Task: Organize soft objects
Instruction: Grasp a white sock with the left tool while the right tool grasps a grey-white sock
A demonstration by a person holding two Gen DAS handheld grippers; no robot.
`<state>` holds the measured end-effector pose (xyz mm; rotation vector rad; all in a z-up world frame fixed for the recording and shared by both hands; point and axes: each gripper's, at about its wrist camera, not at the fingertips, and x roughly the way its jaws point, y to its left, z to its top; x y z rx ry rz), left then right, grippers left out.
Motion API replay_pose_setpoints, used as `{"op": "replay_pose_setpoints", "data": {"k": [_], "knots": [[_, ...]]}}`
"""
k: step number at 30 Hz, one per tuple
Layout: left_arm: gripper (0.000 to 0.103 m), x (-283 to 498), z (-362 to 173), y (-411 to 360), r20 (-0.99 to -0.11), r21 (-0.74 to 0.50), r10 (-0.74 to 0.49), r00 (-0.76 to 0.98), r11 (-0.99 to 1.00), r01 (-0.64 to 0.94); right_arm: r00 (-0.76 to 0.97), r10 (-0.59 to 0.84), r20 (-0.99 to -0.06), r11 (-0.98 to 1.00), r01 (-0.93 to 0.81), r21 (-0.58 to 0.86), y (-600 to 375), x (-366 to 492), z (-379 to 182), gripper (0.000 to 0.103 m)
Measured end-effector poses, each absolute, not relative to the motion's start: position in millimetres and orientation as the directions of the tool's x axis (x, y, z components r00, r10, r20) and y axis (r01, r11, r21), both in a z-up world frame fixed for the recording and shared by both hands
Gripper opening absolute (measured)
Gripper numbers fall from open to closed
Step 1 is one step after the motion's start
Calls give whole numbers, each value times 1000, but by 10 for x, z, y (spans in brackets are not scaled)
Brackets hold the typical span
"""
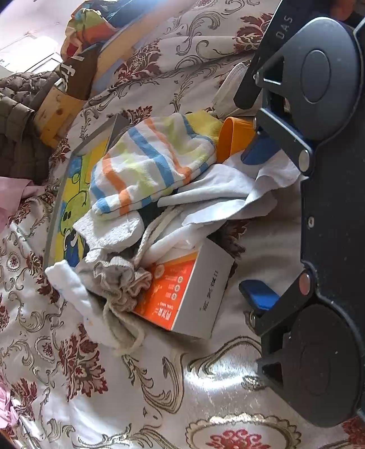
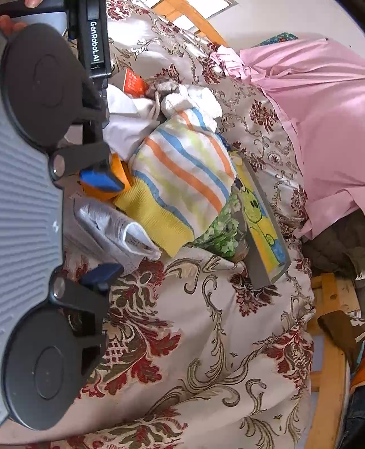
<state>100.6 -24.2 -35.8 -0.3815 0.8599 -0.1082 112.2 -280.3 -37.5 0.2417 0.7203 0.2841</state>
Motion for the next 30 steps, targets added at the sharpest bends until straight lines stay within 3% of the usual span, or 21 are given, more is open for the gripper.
{"op": "replay_pose_setpoints", "data": {"k": [3,5,19,23,30], "knots": [[78,1068,-375,-268,-724,-373,-246,645,926,-66,706,333,-625,934,-155,322,-2818,1151,-416,47],[66,1109,-399,-278,-733,-377,-249,633,923,-73,703,338,-626,931,-155,329,-2825,1153,-427,39],[16,999,-383,-340,-745,-346,-258,615,938,-26,725,311,-615,949,-203,242,-2691,1040,-359,8],[7,854,-344,-422,-731,-280,-241,638,959,41,743,299,-599,954,-215,209,-2663,988,-323,6],[4,586,-193,-549,-658,-145,-208,724,978,150,798,291,-528,956,-262,131,-2585,800,-198,5]]}}
